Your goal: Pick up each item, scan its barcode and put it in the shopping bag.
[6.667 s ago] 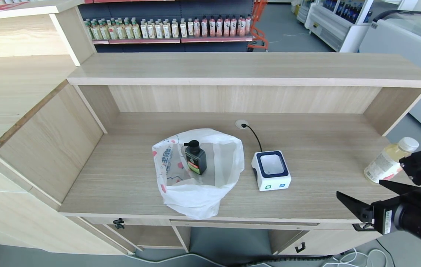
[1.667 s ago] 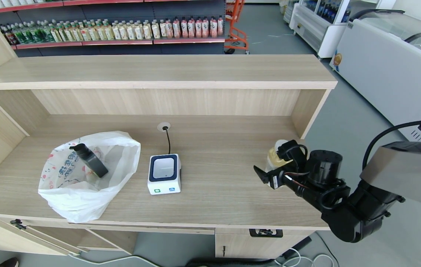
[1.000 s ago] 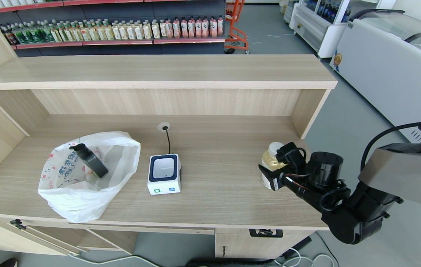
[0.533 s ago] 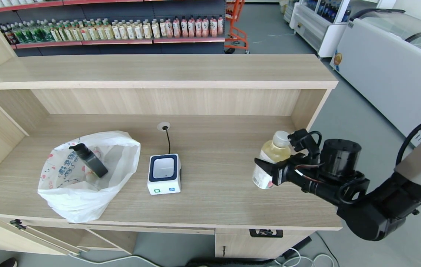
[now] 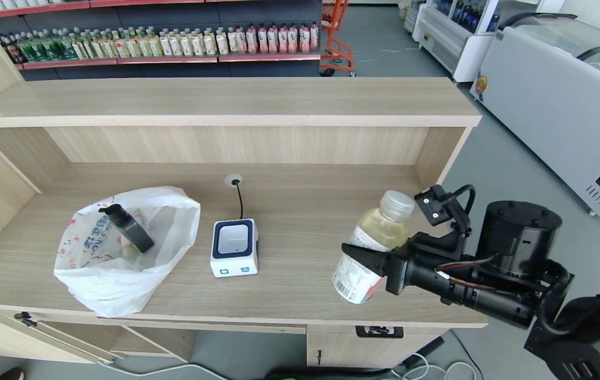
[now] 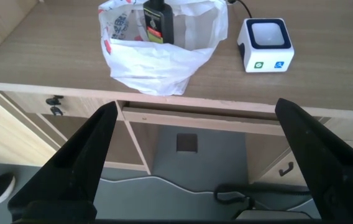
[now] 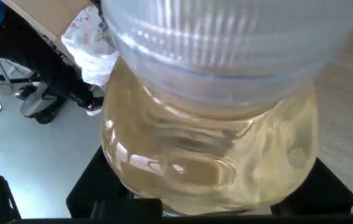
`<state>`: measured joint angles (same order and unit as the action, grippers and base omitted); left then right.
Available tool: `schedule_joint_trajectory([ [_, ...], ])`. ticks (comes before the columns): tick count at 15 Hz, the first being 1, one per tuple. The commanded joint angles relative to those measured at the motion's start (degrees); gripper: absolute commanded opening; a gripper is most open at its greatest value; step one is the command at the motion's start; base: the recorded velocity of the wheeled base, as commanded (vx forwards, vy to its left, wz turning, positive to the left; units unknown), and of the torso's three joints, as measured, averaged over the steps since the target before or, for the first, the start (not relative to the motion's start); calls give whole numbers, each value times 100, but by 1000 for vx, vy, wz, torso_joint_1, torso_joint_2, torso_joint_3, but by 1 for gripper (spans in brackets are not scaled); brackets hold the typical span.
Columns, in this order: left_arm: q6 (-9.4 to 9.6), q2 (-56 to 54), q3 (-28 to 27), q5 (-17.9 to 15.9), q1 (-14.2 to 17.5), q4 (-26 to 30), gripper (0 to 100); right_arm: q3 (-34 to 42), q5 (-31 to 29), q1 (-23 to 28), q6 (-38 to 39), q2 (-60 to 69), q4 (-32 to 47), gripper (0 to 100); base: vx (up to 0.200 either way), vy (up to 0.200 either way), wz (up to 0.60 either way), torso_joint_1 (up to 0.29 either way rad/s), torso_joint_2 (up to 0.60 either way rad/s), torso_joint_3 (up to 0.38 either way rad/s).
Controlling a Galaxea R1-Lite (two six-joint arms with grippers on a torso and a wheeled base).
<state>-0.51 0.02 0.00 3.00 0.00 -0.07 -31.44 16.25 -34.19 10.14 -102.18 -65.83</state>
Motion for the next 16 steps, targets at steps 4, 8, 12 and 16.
schedule_joint_trajectory([
  [4, -2, -2, 0, -1, 0, -1, 100, -688, 27, -571, 805, 902, 1890, 0, 0, 0, 0, 0, 0, 0],
  [8, -2, -2, 0, -1, 0, -1, 100, -732, 54, -755, 1095, 779, 1890, 0, 0, 0, 0, 0, 0, 0],
  [12, -2, -2, 0, 8, 0, -1, 100, -723, 599, -931, 1042, 638, 1643, 0, 0, 0, 0, 0, 0, 0],
  [16, -2, -2, 0, -1, 0, -1, 100, -723, 599, -1045, 1051, 392, 1459, 0, 0, 0, 0, 0, 0, 0],
])
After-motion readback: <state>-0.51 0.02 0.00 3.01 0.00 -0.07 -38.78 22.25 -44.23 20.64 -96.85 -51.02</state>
